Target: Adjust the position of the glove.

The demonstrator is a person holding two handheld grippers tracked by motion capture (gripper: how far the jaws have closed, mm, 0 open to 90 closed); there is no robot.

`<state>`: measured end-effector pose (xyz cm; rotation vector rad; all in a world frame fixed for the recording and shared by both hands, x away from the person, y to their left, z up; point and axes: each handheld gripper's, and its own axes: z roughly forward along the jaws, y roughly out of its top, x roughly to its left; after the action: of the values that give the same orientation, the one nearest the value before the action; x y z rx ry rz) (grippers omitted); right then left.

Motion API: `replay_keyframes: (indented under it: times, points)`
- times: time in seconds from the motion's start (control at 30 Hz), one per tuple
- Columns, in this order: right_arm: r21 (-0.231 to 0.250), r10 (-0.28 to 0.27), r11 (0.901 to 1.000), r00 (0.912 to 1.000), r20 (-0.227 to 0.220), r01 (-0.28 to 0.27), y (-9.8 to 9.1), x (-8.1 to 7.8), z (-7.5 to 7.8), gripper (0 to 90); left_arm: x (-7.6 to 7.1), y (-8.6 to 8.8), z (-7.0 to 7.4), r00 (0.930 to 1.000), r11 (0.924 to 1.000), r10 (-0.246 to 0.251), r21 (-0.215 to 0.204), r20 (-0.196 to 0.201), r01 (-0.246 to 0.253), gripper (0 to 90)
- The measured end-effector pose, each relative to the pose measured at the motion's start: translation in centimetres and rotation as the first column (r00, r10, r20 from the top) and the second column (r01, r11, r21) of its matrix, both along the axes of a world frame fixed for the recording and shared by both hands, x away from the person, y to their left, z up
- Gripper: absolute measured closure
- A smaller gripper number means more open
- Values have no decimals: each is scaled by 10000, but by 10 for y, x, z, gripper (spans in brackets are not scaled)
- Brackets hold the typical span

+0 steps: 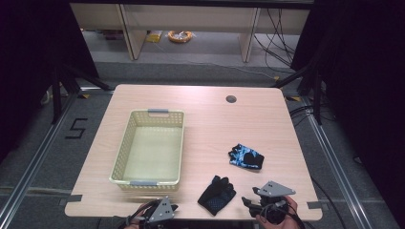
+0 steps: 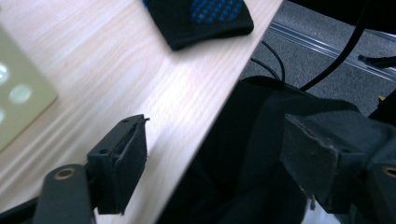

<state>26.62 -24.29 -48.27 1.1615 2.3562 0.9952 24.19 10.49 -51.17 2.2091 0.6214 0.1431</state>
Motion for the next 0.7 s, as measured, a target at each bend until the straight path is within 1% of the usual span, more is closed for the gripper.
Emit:
replay_keyframes:
  times: [0.03, 0.07, 0.1, 0.13, 0.17, 0.2, 0.23, 0.27, 0.3, 0.33, 0.37, 0.4, 0.43, 0.47, 0.5, 0.53, 0.57, 0.6, 0.63, 0.67, 0.7]
  points:
    - [-138, 179, 9997, 9997, 188, -177, 0, 4, 2, 472, 2, -2, 1, 9999, 9999, -94, 53, 74, 94, 238]
    - [-5, 79, 10000, 9999, 86, -79, 2, 4, 2, 478, 2, -6, 2, 9999, 10000, -78, -34, 108, 78, 244]
    - [-42, 173, 9998, 9997, 144, -172, 2, 7, 4, 479, 5, -10, 4, 9997, 9999, -144, -6, 202, 144, 250]
    - [-115, 272, 9996, 9992, 277, -268, 3, 11, 5, 481, 7, -12, 5, 9989, 9995, -308, 124, 346, 304, 256]
    - [-186, 389, 9991, 9989, 262, -384, 4, 14, 6, 488, 9, -17, 5, 9990, 9996, -263, -63, 371, 265, 263]
    - [-160, 472, 9988, 9982, 359, -466, 5, 17, 6, 490, 9, -21, 5, 9995, 9996, -133, -238, 269, 140, 269]
    - [-105, 395, 9992, 9990, 219, -393, 8, 17, 7, 492, 12, -24, 6, 9989, 9996, -273, -51, 371, 276, 276]
    - [-154, 598, 9981, 9977, 329, -593, 9, 22, 7, 510, 15, -27, 6, 9984, 9994, -352, 42, 450, 350, 285]
    - [-227, 780, 9968, 9964, 345, -772, 10, 25, 7, 529, 15, -30, 6, 9978, 9993, -376, 49, 548, 374, 304]
    - [-242, 830, 9963, 9960, 323, -823, 11, 27, 7, 530, 17, -34, 7, 9976, 9994, -328, -41, 616, 332, 313]
    - [-224, 886, 9959, 9959, 197, -881, 14, 31, 7, 541, 18, -37, 7, 9974, 9995, -302, -72, 652, 307, 313]
    - [-245, 985, 9949, 9950, 177, -981, 16, 35, 7, 564, 20, -39, 7, 9968, 9994, -336, -30, 728, 339, 326]
    - [-261, 1037, 9943, 9945, 166, -1033, 18, 38, 6, 586, 21, -40, 9, 9949, 9994, -351, 113, 941, 342, 356]
    - [-247, 1095, 9937, 9939, 114, -1092, 20, 40, 6, 610, 23, -42, 10, 9911, 9981, -615, 136, 1178, 603, 406]
    - [-325, 1189, 9924, 9929, 62, -1186, 23, 43, 6, 644, 23, -44, 11, 9905, 9982, -600, -8, 1234, 605, 477]
    - [-317, 1262, 9915, 9920, -45, -1262, 26, 45, 6, 683, 23, -46, 12, 9885, 9975, -689, -39, 1348, 701, 562]
    - [-323, 1358, 9902, 9907, -1, -1357, 29, 47, 6, 715, 23, -48, 13, 9872, 9972, -737, 21, 1413, 742, 617]
    - [-369, 1508, 9880, 9885, 131, -1502, 30, 49, 6, 749, 23, -51, 13, 9881, 9967, -786, -119, 1326, 809, 663]
    - [-378, 1536, 9875, 9881, 110, -1530, 32, 51, 6, 780, 25, -52, 14, 9868, 9953, -960, 16, 1301, 966, 701]
    - [-369, 1512, 9877, 9884, -143, -1516, 34, 52, 7, 823, 26, -57, 13, 9894, 9958, -874, -175, 1162, 900, 749]
    - [-357, 1659, 9855, 9861, -88, -1661, 36, 55, 5, 862, 28, -58, 13, 9879, 9951, -992, 142, 1191, 982, 788]
